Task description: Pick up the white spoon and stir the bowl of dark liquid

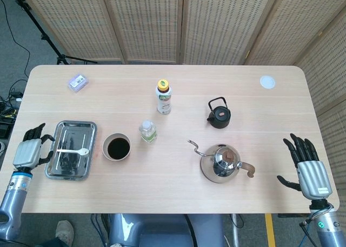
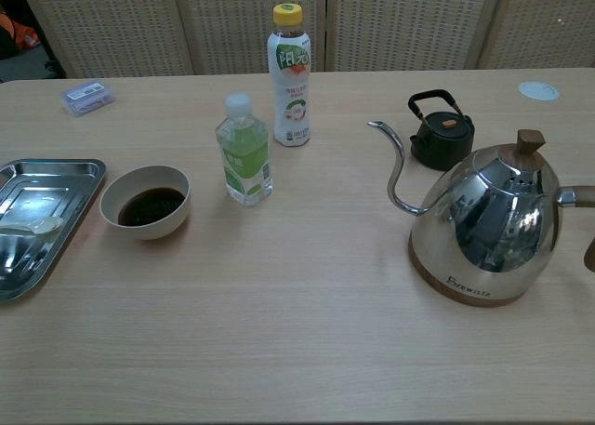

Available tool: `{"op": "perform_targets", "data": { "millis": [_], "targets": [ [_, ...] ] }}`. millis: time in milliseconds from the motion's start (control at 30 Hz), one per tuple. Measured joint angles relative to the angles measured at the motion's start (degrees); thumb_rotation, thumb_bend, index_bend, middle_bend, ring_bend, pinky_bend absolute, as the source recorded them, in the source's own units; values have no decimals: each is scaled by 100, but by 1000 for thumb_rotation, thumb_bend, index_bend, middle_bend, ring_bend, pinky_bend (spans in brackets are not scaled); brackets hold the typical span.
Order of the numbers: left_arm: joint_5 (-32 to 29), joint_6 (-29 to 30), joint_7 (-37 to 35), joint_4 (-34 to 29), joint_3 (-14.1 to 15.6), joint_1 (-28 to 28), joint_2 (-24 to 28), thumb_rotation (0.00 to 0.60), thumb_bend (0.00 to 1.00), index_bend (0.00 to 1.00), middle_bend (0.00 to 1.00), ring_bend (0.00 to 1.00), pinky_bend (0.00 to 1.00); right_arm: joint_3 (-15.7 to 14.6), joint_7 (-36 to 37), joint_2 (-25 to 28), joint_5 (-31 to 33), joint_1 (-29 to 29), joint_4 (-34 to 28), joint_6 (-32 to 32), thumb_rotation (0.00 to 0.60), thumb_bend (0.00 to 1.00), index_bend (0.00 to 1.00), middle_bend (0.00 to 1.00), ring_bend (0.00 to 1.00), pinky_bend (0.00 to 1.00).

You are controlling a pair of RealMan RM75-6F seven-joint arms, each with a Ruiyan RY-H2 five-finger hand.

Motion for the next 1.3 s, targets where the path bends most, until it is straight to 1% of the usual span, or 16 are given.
{"op": "perform_targets", "data": {
  "millis": [167,433,600,867,1300],
  "targets": [
    [15,-156,-201,325,12,-69,-170,600,390,429,0,0,0,-2,39,10,29,6,-5,-31,600,0,68,0,0,0],
    [25,-445,-394,668,13,-186,-364,600,383,451,0,0,0,-10,78,27,42,17,-26,-63,600,0,68,0,0,0],
    [81,-513,-521,884,33,-233,-500,600,371,523,0,0,0,-19,105,39,46,23,-29,-83,600,0,68,0,0,0],
    [208,-580,-818,1295,83,-279,-729,600,370,524,0,0,0,-12,176,60,78,24,-18,-99,600,0,68,0,0,0],
    [259,-852,-815,1905,123,-395,-1041,600,374,523,0,0,0,-22,275,85,96,45,-13,-154,600,0,68,0,0,0]
  ]
}}
